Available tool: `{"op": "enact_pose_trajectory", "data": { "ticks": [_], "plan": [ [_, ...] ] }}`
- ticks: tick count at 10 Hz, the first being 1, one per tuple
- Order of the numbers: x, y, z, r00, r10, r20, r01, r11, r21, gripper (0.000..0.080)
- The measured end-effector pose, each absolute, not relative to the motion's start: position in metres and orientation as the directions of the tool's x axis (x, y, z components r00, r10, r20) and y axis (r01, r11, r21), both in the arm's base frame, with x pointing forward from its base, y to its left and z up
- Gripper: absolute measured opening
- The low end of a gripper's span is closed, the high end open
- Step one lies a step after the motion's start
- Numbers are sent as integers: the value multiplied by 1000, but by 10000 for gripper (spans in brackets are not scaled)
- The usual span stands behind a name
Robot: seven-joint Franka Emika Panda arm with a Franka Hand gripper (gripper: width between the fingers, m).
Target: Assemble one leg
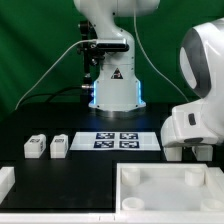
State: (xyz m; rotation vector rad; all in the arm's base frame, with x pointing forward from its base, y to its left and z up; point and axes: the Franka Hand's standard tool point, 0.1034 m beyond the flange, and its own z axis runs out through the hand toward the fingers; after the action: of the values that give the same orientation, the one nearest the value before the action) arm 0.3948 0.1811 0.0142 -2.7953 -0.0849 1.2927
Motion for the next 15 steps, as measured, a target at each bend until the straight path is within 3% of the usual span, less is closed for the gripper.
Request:
{"op": "enact_pose_trajectory", "data": {
  "ticks": [3, 4, 5, 6, 12, 13, 15],
  "plan": [
    [394, 183, 12, 651, 81, -755, 30, -996, -80, 645],
    [394, 183, 12, 651, 81, -755, 30, -996, -81, 489],
    [394, 183, 12, 651, 81, -755, 31, -996, -81, 489],
    [394, 183, 12, 650, 81, -755, 31, -996, -81, 289],
    [394, 183, 12, 650, 81, -755, 31, -996, -81, 291],
    [397, 180, 15, 647, 106, -755, 47, -994, -99, 291],
    [440, 159, 66, 705, 181, -685, 93, -982, -163, 292]
  ]
}}
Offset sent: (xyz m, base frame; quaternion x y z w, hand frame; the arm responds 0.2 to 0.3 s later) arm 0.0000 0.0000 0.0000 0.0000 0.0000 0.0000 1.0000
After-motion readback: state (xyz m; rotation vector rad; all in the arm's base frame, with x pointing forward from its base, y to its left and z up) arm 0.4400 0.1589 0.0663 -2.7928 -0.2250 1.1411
